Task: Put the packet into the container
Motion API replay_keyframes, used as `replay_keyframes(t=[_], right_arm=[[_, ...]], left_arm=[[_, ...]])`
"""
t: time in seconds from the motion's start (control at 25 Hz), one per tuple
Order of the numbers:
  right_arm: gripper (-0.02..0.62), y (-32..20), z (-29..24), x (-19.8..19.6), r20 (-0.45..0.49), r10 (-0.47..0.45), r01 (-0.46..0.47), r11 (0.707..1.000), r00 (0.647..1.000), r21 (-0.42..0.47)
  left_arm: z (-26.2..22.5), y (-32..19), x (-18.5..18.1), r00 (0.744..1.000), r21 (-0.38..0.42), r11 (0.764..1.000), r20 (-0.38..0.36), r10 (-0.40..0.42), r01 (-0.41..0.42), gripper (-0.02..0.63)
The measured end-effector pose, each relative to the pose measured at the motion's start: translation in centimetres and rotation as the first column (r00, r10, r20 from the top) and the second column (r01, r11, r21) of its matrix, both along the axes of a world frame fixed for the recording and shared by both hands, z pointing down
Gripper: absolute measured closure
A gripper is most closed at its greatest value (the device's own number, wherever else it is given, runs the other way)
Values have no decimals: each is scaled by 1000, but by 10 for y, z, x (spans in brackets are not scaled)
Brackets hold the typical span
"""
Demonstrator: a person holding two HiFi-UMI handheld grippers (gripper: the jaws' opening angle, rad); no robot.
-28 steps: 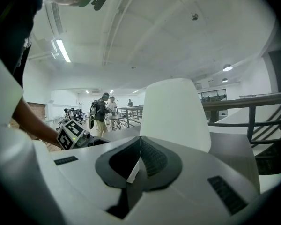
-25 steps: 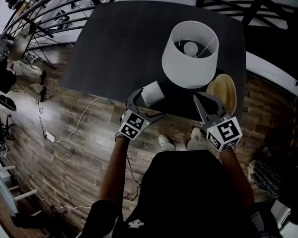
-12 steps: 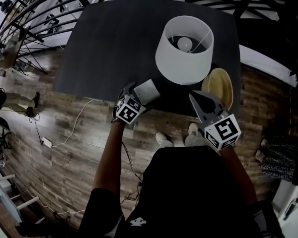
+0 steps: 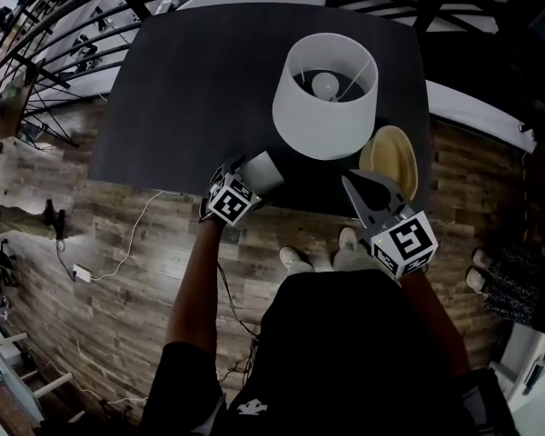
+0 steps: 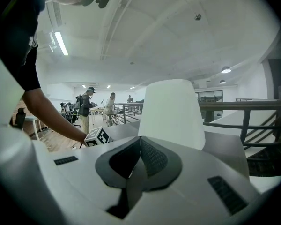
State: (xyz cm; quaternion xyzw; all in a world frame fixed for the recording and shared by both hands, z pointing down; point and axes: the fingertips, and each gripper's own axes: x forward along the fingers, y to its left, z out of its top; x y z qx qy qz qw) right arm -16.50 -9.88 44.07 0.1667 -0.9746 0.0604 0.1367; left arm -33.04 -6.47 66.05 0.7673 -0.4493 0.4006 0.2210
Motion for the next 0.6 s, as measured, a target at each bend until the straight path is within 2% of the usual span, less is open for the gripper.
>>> replay_keyframes(t=[0.04, 0.12, 0.32, 0.6], right_arm=[[591, 0, 0, 2, -2, 3, -3, 1000, 1000, 1], [591, 0, 1, 6, -7, 9, -9, 1000, 1000, 1], [591, -3, -1, 8, -15, 16, -15, 1000, 1000, 10], [591, -4, -2, 12, -6, 24, -24, 1000, 1000, 7]], left_arm=[[1, 1, -1, 1000, -10, 1000, 17, 3, -3, 20], [3, 1, -4, 999, -22, 1000, 51, 4, -3, 138], [1, -1, -5, 998, -38, 999, 58, 16, -14, 186], [-2, 6, 1, 998, -50, 999, 52, 17, -14, 198]])
